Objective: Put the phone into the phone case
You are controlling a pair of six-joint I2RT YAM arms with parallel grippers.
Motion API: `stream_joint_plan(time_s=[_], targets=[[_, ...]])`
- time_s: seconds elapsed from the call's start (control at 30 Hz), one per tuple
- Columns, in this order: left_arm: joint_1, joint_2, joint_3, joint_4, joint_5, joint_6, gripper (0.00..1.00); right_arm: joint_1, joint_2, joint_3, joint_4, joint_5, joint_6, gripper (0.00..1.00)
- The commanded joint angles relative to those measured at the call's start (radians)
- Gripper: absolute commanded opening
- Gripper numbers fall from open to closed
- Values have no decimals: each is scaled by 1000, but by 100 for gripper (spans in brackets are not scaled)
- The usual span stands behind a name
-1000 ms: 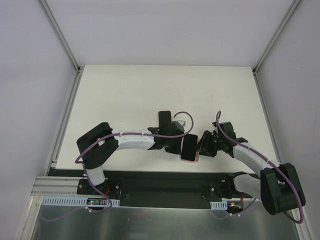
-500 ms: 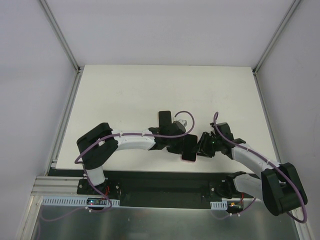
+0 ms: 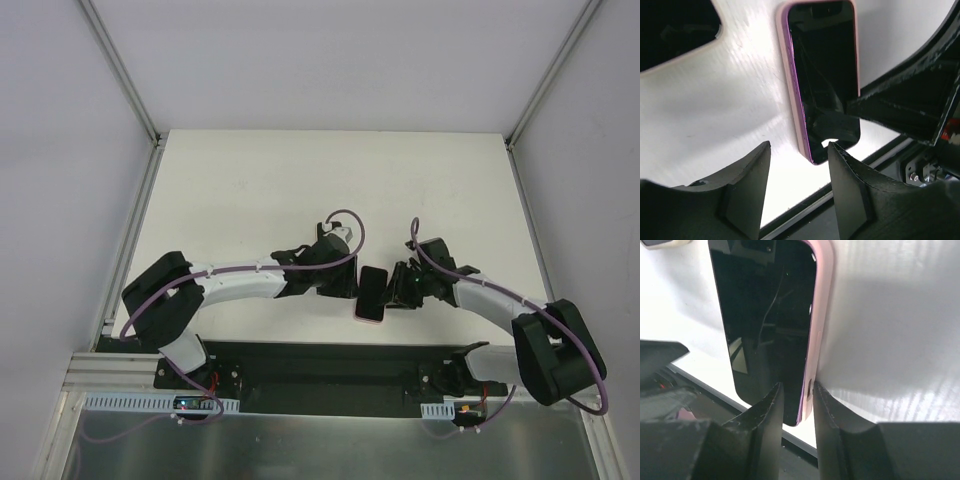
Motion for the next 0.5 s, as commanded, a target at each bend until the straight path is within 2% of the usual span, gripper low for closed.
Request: stream_joint_plan(time_s=[0.0,0.2,0.4,0.47], targets=[[24,-46,-1,8,34,75,49,98,67,-1,-21,40,-81,29],[47,-1,12,8,76,67,48,200,90,34,-40,80,-67,28],[58,-20,-20,-10,68,84,48,225,78,36,-47,115,-10,29],[61,-30,-20,-9,76,133,49,224,64,30,-50,140,17,31]])
